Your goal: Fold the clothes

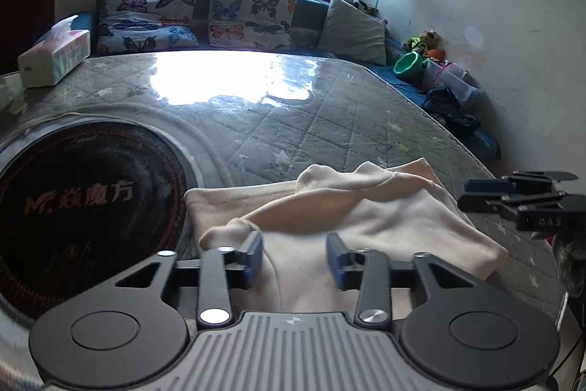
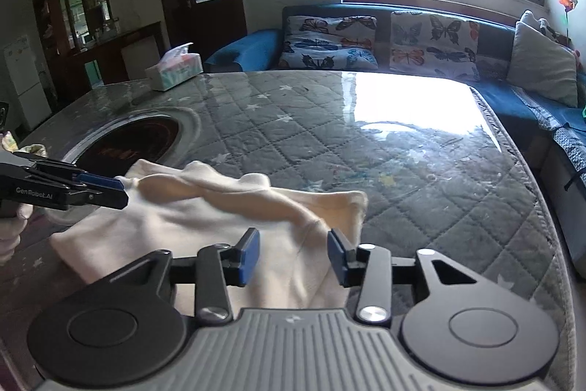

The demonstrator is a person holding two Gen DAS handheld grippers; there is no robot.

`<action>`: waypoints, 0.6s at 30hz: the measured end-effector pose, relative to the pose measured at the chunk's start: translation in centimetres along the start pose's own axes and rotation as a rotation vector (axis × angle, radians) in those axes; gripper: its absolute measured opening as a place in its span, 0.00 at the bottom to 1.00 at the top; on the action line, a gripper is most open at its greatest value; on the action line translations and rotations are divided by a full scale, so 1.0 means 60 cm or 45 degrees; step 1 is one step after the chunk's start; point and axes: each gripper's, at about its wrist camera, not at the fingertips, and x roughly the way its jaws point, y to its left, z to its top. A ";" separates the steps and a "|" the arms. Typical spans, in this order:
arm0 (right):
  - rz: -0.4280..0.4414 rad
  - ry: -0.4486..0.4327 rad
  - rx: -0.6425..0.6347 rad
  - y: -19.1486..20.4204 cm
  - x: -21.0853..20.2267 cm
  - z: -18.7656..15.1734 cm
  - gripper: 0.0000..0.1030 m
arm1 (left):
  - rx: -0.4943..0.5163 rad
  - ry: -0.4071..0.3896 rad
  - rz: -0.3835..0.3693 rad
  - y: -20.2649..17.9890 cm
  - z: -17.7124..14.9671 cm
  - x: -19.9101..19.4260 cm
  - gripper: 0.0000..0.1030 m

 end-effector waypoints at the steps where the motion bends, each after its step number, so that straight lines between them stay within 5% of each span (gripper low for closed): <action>1: 0.006 -0.005 0.000 0.005 -0.004 -0.003 0.53 | -0.007 -0.002 0.011 0.000 -0.002 -0.004 0.47; 5: 0.028 -0.024 -0.011 0.029 -0.014 -0.012 0.59 | -0.032 -0.010 0.029 0.003 -0.012 -0.020 0.60; 13: 0.044 -0.076 -0.035 0.067 -0.035 -0.022 0.95 | -0.058 -0.019 0.085 0.009 -0.028 -0.037 0.81; 18: 0.041 -0.106 -0.039 0.088 -0.043 -0.028 1.00 | -0.061 -0.051 0.101 0.007 -0.033 -0.053 0.92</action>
